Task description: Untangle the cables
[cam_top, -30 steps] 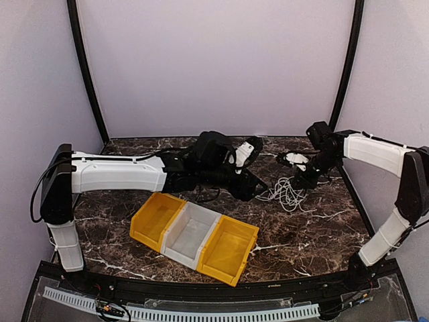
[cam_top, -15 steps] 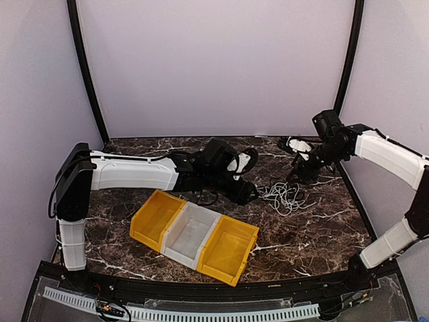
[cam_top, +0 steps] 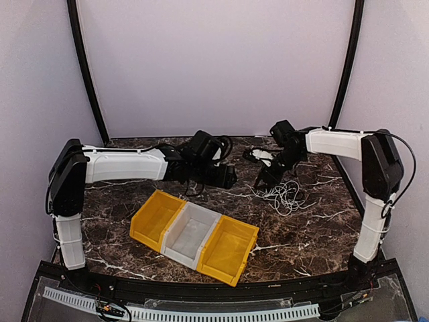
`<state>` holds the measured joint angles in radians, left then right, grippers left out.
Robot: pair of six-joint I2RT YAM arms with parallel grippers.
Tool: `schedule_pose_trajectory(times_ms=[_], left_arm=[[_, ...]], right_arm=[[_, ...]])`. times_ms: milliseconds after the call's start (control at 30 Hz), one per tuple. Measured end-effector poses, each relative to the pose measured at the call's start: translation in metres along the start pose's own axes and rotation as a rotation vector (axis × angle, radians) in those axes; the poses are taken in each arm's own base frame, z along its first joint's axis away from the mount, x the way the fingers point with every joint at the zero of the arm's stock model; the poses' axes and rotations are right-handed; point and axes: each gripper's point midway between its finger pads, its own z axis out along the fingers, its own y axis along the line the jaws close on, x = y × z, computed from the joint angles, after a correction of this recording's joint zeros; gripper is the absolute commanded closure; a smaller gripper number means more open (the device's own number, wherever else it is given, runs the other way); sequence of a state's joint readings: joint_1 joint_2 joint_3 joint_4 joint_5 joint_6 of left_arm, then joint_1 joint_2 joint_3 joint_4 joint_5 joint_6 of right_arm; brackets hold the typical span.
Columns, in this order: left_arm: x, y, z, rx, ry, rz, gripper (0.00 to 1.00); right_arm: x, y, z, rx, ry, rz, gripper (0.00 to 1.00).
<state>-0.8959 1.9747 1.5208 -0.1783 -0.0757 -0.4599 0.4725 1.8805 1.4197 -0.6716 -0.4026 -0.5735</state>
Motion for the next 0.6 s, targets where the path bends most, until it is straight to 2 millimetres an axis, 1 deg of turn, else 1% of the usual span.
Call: schedule_pose_trajectory(times_ms=[167,300,433,600], left_arm=[[0.002,0.003,-0.017,-0.002,-0.006,-0.008,0.31],[0.0,0.002,-0.029,0.009,-0.022,-0.01,0.33],[0.0,0.002,-0.032,0.014,-0.027,-0.01,0.34],[0.0,0.001,-0.032,0.025,-0.029,-0.009,0.34]], right_arm=[[-0.01,-0.013,0.025,-0.029,0.01,0.037,0.52],[-0.013,-0.013,0.033,-0.062,0.005,0.072,0.57],[-0.015,-0.017,0.041,-0.073,0.009,0.104,0.66],[-0.005,-0.015,0.052,-0.089,0.044,0.142,0.67]])
